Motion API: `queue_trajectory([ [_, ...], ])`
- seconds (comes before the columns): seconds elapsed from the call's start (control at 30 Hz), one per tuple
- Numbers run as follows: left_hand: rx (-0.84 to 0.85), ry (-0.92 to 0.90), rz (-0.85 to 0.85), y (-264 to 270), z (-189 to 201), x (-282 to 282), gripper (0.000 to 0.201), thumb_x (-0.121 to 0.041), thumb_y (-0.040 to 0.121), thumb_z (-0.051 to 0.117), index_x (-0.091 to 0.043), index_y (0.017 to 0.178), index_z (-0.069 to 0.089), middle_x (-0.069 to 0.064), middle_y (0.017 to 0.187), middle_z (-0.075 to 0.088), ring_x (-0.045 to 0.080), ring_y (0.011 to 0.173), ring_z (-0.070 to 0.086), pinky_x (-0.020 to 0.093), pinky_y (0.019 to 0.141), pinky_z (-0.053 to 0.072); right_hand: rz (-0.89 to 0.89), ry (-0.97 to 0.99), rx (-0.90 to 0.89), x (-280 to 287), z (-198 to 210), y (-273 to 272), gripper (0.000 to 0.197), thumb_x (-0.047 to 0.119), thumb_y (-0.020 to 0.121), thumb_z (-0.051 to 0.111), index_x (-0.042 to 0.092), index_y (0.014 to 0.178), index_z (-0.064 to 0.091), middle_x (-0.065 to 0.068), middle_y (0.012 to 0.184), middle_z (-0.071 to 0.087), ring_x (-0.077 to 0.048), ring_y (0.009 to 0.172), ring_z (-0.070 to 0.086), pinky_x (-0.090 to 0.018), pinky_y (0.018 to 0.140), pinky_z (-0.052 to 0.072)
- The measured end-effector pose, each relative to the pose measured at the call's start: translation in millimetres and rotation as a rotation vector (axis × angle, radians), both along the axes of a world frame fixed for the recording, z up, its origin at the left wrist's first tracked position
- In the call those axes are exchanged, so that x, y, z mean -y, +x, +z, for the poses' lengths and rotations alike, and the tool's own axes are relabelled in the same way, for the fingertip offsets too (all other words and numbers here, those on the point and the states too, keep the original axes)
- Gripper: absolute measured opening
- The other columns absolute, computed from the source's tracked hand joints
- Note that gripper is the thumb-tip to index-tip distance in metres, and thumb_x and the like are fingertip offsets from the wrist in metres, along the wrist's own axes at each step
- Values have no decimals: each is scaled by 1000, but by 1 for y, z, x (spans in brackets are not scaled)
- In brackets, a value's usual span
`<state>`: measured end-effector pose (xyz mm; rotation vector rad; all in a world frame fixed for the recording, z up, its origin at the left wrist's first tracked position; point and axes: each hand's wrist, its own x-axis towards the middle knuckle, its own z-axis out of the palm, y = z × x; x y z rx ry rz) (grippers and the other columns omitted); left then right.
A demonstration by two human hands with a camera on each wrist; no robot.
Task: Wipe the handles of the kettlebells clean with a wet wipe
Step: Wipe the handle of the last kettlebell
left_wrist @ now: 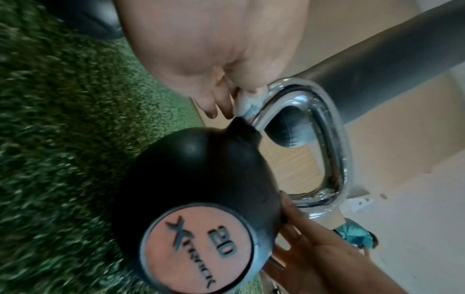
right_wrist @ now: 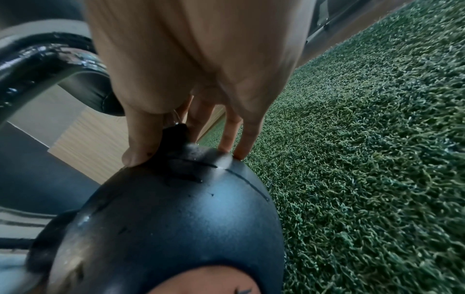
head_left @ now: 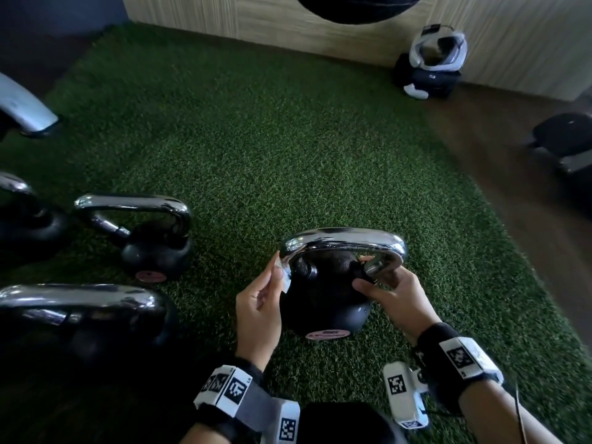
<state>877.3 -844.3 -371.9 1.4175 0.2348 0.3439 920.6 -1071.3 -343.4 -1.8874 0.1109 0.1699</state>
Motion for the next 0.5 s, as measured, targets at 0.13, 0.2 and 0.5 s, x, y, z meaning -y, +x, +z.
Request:
queue_trajectory([
  [0.13, -20, -50, -48, 0, -8, 5, 35, -27, 89, 72, 3, 107, 73, 11, 103, 79, 5, 90, 72, 14, 79, 53, -16, 35, 10, -1, 1, 1, 74, 54, 57, 92, 24, 120, 70, 4, 113, 79, -15, 113, 71, -55, 108, 50],
  [0.2, 21, 59, 10, 3, -11, 5, 40, -35, 85, 76, 3, 99, 74, 9, 81, 78, 4, 76, 68, 17, 73, 51, -2, 25, 6, 2, 3, 4, 66, 43, 58, 91, 25, 119, 71, 2, 111, 79, -16, 111, 73, -54, 107, 51],
  [0.5, 127, 378, 52, 22, -14, -4, 25, -33, 88, 74, -9, 91, 80, -15, 73, 73, -8, 62, 64, 7, 58, 45, -32, -46, -34, 11, 8, 0, 56, 15, 62, 94, 6, 112, 71, -9, 106, 78, -24, 104, 72, -34, 95, 54],
])
